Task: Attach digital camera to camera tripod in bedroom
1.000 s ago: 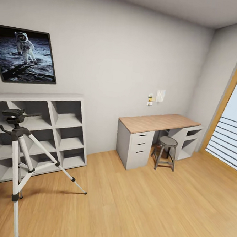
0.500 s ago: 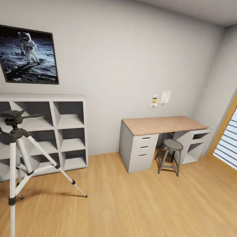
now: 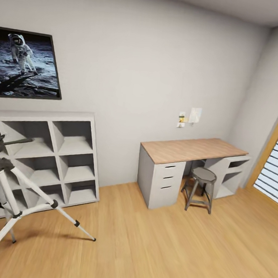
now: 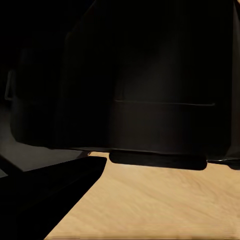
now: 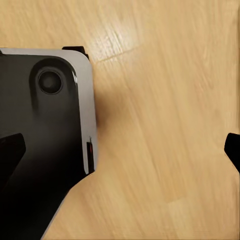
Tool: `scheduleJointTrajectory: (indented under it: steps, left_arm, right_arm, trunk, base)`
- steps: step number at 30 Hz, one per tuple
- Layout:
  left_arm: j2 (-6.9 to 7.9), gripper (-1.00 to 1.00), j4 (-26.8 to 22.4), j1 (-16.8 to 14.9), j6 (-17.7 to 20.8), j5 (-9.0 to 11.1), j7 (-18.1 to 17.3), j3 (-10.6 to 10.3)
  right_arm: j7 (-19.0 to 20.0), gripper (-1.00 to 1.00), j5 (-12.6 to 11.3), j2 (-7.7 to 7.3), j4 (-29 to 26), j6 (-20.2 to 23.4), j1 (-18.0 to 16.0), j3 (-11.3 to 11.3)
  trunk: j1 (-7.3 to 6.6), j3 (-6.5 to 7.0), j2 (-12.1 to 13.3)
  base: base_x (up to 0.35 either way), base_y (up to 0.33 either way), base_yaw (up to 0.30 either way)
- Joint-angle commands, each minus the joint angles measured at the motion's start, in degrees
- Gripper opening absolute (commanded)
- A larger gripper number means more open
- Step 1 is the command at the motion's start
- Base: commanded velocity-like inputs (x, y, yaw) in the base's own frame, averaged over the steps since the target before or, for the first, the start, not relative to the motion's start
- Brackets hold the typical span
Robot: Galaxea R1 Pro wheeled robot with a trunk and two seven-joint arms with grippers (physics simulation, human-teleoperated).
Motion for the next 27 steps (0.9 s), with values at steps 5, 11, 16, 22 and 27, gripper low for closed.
scheduleJointTrajectory:
  steps: [5,11,16,22,27]
  left_arm:
    - [-0.02,-1.0,0.0,-0.1,-0.2,0.0,0.2,-0.1]
    - [-0.02,-1.0,0.0,-0.1,-0.2,0.0,0.2,-0.1]
    - [-0.02,-1.0,0.0,-0.1,-0.2,0.0,0.2,-0.1]
    - [-0.14,-1.0,0.0,-0.1,-0.2,0.0,0.3,-0.1]
    - [-0.27,-1.0,0.0,-0.1,-0.1,0.0,0.3,0.0]
  right_arm:
    - [0.1,1.0,0.5,-0.06,0.2,-0.3,-0.1,-0.5]
    - [0.0,1.0,0.5,-0.06,0.2,-0.3,-0.1,-0.5]
    - [0.0,1.0,0.5,-0.06,0.2,-0.3,-0.1,-0.5]
    - [0.0,1.0,0.5,-0.06,0.2,-0.3,-0.1,-0.5]
    - [0.0,1.0,0.5,-0.06,0.2,-0.3,-0.1,-0.5]
  trunk:
    - [0.06,-0.12,-0.1]
    - [0.06,-0.12,-0.1]
    - [0.06,-0.12,-0.1]
    - [0.06,-0.12,-0.1]
    - [0.06,-0.12,-0.1]
  base:
    - [0.289,-0.143,0.218]
    - [0.289,-0.142,0.268]
    - [0.08,-0.038,0.277]
    - [0.009,-0.004,0.277]
    - [0.001,0.0,0.277]
